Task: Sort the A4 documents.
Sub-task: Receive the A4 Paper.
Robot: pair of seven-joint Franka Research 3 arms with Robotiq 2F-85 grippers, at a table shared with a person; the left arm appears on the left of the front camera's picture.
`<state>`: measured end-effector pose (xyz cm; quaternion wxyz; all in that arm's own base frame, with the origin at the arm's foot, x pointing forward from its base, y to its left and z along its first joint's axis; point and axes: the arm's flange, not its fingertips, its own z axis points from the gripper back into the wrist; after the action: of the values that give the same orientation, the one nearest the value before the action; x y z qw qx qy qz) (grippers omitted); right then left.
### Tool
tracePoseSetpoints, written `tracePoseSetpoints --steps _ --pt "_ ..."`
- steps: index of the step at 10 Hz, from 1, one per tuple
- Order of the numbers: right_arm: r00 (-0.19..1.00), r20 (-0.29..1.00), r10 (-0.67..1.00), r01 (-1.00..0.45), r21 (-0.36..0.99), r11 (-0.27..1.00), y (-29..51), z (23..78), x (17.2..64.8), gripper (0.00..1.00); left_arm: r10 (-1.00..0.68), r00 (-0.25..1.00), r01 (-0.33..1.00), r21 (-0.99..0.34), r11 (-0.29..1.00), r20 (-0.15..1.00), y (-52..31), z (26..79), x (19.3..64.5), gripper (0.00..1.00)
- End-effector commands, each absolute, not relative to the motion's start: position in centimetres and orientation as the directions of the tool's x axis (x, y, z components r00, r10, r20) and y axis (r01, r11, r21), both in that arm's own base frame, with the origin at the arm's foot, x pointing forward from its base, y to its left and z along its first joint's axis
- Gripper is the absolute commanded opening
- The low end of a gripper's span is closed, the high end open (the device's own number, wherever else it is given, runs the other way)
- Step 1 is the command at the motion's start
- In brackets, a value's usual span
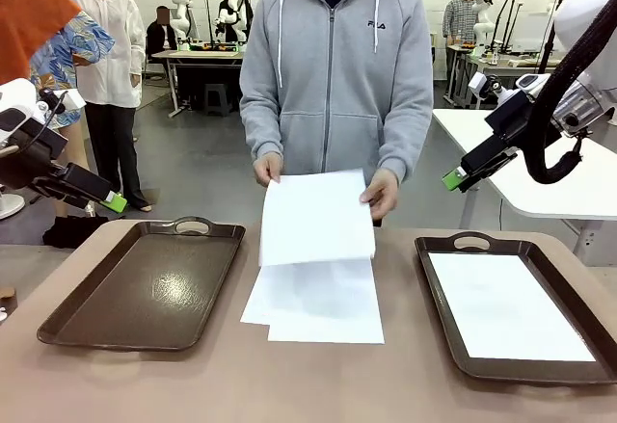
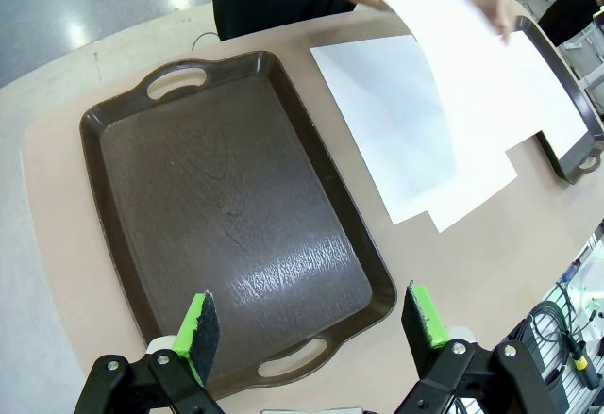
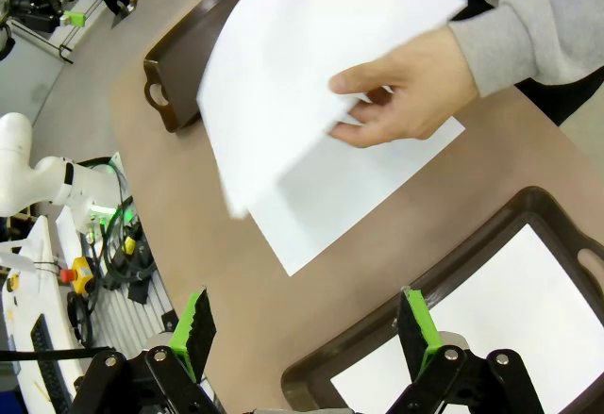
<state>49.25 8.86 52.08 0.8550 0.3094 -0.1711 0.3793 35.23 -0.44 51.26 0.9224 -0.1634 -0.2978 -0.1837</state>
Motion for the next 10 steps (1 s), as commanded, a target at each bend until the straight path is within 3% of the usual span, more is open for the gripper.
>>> tracePoseSetpoints --steps 1,10 --pt "0.653 0.524 0.547 -0.755 0.397 0.522 8.98 51.99 49.24 1.0 -0.238 0.756 0.437 -0.201 0.877 0.609 -0.32 51.13 35.25 1.0" --pt "0.653 0.524 0.547 -0.755 0.397 0.522 8.98 51.99 49.24 1.0 -0.238 0.756 0.437 -0.201 0.877 0.609 -0.32 51.13 35.25 1.0"
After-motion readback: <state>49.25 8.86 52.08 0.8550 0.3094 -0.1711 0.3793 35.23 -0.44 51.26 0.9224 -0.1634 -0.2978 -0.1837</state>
